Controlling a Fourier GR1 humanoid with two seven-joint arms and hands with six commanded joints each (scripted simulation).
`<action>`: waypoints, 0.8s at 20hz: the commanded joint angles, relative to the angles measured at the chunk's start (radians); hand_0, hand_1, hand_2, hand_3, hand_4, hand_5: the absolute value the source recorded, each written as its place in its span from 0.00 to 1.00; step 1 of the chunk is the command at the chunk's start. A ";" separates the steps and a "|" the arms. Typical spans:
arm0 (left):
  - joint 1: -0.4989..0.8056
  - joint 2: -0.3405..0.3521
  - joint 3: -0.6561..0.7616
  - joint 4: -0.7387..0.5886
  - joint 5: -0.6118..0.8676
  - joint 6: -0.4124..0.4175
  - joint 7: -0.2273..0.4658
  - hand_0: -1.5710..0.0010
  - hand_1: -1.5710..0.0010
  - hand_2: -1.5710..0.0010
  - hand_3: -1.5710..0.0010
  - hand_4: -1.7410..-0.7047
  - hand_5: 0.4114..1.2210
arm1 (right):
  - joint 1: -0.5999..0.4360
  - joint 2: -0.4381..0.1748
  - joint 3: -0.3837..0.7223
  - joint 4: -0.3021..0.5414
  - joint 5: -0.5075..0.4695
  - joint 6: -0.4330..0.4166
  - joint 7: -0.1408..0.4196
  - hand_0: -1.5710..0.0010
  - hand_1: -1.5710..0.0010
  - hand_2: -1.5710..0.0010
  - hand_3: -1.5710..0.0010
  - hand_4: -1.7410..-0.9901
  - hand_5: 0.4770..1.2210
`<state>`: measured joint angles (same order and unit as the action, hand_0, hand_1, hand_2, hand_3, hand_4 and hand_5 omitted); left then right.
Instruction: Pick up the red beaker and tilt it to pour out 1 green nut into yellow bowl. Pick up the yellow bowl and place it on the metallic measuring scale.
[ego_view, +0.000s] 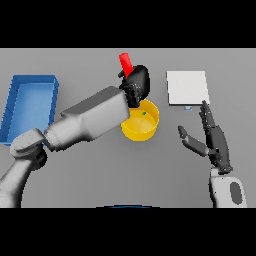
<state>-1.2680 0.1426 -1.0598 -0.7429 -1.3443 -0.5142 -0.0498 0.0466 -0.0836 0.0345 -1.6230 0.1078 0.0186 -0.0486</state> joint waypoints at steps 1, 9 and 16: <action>-0.008 -0.005 -0.008 0.011 -0.007 0.004 -0.008 0.00 0.00 0.00 0.00 0.00 1.00 | 0.008 -0.001 0.000 0.000 -0.005 0.007 -0.013 1.00 1.00 1.00 1.00 0.63 0.15; -0.104 0.024 0.027 0.026 -0.018 0.023 -0.017 0.00 0.00 0.00 0.00 0.00 0.92 | 0.009 -0.003 0.001 -0.012 0.000 0.003 -0.018 1.00 1.00 1.00 1.00 0.69 0.15; -0.314 0.122 0.192 0.130 0.011 0.134 -0.003 0.00 0.08 0.08 0.15 0.14 0.98 | -0.009 -0.001 0.001 0.010 -0.022 0.027 -0.037 1.00 1.00 1.00 1.00 0.66 0.21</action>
<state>-1.5844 0.2664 -0.8667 -0.6130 -1.3345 -0.3801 -0.0481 0.0383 -0.0847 0.0356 -1.6132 0.0859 0.0457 -0.0859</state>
